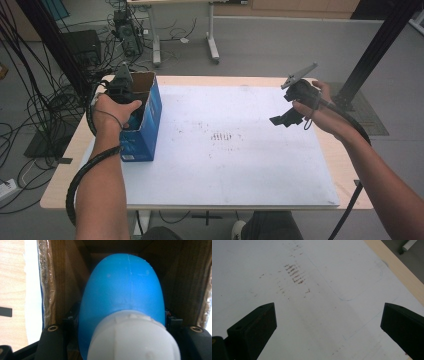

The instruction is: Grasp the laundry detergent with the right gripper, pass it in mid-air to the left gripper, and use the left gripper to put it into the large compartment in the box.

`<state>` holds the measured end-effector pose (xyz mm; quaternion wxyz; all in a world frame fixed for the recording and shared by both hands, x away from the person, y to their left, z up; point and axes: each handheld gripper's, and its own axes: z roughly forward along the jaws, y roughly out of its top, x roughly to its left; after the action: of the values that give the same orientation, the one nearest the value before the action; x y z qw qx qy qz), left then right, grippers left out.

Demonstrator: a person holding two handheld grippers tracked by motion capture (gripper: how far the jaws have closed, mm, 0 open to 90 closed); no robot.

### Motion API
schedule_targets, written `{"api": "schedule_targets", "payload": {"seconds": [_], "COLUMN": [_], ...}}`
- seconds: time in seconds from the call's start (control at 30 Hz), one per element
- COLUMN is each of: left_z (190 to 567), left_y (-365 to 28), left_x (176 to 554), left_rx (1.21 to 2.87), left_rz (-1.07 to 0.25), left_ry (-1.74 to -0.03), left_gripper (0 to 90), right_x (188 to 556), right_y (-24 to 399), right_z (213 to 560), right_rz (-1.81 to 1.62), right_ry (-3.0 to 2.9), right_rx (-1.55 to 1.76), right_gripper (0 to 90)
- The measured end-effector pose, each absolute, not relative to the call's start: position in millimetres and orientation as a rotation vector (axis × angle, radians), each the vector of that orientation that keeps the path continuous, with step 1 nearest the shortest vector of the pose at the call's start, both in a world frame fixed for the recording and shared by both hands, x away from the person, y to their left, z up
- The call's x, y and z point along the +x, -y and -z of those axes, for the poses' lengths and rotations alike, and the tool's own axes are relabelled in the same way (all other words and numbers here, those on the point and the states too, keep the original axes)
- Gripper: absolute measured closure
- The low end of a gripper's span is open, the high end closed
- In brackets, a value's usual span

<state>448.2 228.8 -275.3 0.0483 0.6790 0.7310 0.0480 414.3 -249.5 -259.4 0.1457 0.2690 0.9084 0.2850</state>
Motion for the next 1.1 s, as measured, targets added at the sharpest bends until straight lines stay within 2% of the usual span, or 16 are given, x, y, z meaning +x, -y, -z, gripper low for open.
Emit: {"api": "schedule_targets", "payload": {"seconds": [0.17,0.27,0.5,1.1], "left_z": [275.0,271.6,256.8,214.2], "left_y": [-228.6,-229.2,-230.4,-220.6], "left_x": [448.7,447.6,443.3,426.2], "left_rx": [2.071,2.053,2.041,2.061], "left_rz": [-0.14,-0.151,-0.188,-0.272], "left_ry": [-2.23,-2.224,-2.211,-2.147], "left_gripper": [36.3,32.2,29.0,27.2], "right_x": [413.7,413.1,412.3,406.7], "right_y": [248.8,247.9,245.8,244.6], "right_z": [258.8,258.4,257.7,248.5], "right_rz": [-0.826,-0.831,-0.84,-0.83], "right_ry": [-2.616,-2.618,-2.62,-2.602], "right_rx": [0.776,0.769,0.759,0.762], "right_gripper": [0.3,0.3,0.3,0.3]}}
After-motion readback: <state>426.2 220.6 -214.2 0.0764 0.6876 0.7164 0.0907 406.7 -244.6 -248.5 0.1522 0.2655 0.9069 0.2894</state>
